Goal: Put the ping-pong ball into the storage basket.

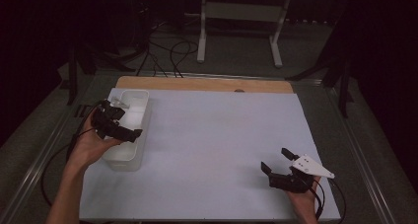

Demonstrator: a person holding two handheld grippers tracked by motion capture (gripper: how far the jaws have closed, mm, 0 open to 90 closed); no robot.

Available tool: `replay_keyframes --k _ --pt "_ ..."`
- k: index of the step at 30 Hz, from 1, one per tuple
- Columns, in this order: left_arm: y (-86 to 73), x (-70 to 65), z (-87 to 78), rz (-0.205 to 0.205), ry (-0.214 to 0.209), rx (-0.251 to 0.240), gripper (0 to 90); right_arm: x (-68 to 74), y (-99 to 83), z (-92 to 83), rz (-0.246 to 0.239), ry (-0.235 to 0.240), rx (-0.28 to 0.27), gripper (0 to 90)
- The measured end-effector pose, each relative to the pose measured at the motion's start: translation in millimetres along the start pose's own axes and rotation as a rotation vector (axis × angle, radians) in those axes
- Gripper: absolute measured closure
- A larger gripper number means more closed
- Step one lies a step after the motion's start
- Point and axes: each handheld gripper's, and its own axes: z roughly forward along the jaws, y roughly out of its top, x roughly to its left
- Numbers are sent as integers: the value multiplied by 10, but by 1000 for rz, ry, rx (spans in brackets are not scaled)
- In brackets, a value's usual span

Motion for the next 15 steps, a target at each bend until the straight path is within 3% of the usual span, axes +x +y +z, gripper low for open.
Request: replay_keyframes --k 15 --pt "-56 -97 -9 6 -16 -32 4 -4 4 -10 -4 -4 -1 79"
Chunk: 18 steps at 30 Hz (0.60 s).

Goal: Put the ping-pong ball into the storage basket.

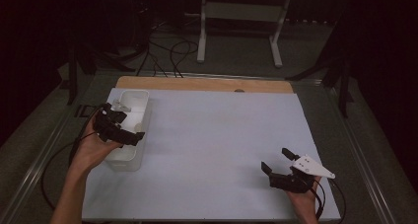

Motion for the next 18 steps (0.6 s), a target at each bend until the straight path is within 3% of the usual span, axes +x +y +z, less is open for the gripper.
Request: replay_keyframes --k 18 --pt "-152 -155 -27 -4 -25 -83 1 -1 1 -5 1 1 -2 79"
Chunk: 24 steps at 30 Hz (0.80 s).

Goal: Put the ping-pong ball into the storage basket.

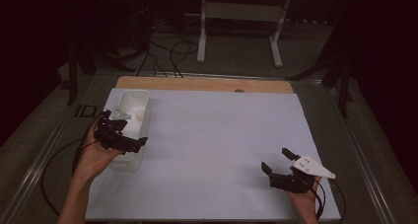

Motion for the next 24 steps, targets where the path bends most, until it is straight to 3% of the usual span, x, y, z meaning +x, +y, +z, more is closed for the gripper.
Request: replay_keyframes --k 24 --pt "-326 -162 -22 2 -37 -213 1 2 -2 -1 2 0 -1 79"
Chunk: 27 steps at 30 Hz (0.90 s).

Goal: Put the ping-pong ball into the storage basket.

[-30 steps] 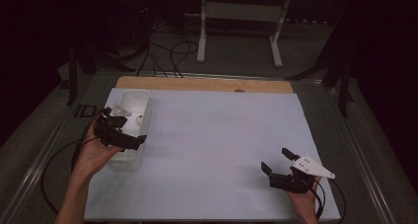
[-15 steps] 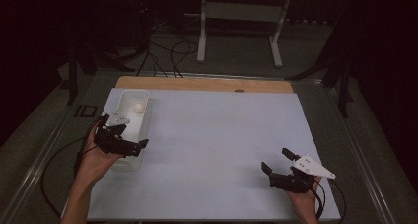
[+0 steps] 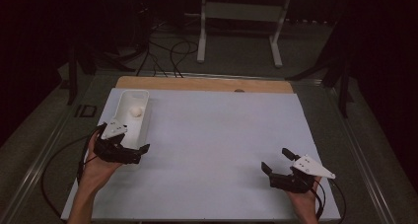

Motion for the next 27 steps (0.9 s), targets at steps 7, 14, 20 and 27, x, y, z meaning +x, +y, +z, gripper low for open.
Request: replay_keyframes --k 7,14,20,27 --pt "-82 -43 -20 -4 -27 -70 1 1 0 -1 -1 0 0 79" --pt "-165 -95 13 -18 -48 -114 1 10 -4 0 -1 2 -1 79" --pt "-231 -146 14 -11 -57 -167 2 21 -15 3 1 5 0 79" --pt "-287 -170 26 -13 -76 -187 2 27 -16 7 -1 11 -1 79"
